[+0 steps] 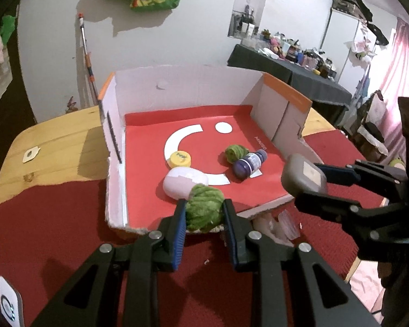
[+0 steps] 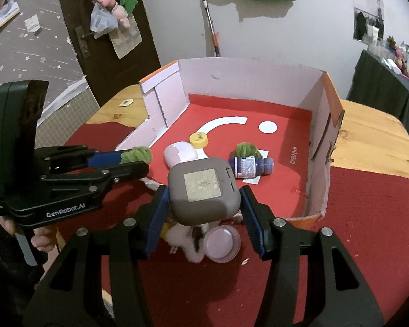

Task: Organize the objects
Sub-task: 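Lift the green yarn ball and grey case and carry both over the box, then lower the yarn ball and grey case onto the box floor and open both grippers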

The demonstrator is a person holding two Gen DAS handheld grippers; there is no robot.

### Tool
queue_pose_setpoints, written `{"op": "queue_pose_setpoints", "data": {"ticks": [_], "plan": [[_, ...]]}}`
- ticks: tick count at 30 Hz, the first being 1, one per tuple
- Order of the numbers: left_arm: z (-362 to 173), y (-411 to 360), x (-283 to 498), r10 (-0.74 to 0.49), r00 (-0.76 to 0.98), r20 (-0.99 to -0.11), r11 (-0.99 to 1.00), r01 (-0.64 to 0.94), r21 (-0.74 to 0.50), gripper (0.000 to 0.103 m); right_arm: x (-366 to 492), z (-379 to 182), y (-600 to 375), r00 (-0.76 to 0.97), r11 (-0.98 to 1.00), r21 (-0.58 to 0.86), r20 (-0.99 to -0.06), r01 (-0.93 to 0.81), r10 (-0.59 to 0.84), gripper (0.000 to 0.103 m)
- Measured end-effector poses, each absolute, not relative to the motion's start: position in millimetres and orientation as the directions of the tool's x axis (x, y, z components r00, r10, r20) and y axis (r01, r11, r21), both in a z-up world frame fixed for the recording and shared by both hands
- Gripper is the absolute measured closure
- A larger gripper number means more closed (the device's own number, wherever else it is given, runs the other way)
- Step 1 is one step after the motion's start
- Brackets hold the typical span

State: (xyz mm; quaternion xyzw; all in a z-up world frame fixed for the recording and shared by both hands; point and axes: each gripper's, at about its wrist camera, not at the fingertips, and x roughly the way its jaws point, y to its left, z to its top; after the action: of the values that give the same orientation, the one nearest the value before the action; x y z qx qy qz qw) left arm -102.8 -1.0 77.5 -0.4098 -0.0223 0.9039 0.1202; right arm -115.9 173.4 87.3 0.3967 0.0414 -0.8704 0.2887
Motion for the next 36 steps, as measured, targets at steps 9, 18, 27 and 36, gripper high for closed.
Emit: {"op": "queue_pose_setpoints", "data": {"ticks": [9, 18, 27, 36], "plan": [[66.6, 4.5, -124.8, 0.277, -0.553, -0.786, -0.953, -0.261, -0.152, 0.076, -151.7, 72.7, 176.4, -0.439, -0.831, 0.175, -0.782, 0.528, -0.443, 0.052], [47.9, 6.3, -146.4, 0.271, -0.476, -0.837, -0.947, -0.29, -0.142, 0.076, -176.9, 56.7, 174.4, -0.345, -0.825, 0.2, -0.838, 0.528, -0.424, 0.052], [38.7, 8.1, -156.3, 0.287, -0.447, -0.847, -0.942, -0.292, -0.165, 0.076, -184.8, 45.7, 168.9, -0.304, -0.824, 0.17, -0.874, 0.54, -0.38, 0.052], [37.2, 8.6, -166.8, 0.281, -0.458, -0.843, -0.947, -0.277, -0.165, 0.076, -192.6, 39.8, 165.0, -0.291, -0.822, 0.183, -0.876, 0.539, -0.385, 0.052]]}}
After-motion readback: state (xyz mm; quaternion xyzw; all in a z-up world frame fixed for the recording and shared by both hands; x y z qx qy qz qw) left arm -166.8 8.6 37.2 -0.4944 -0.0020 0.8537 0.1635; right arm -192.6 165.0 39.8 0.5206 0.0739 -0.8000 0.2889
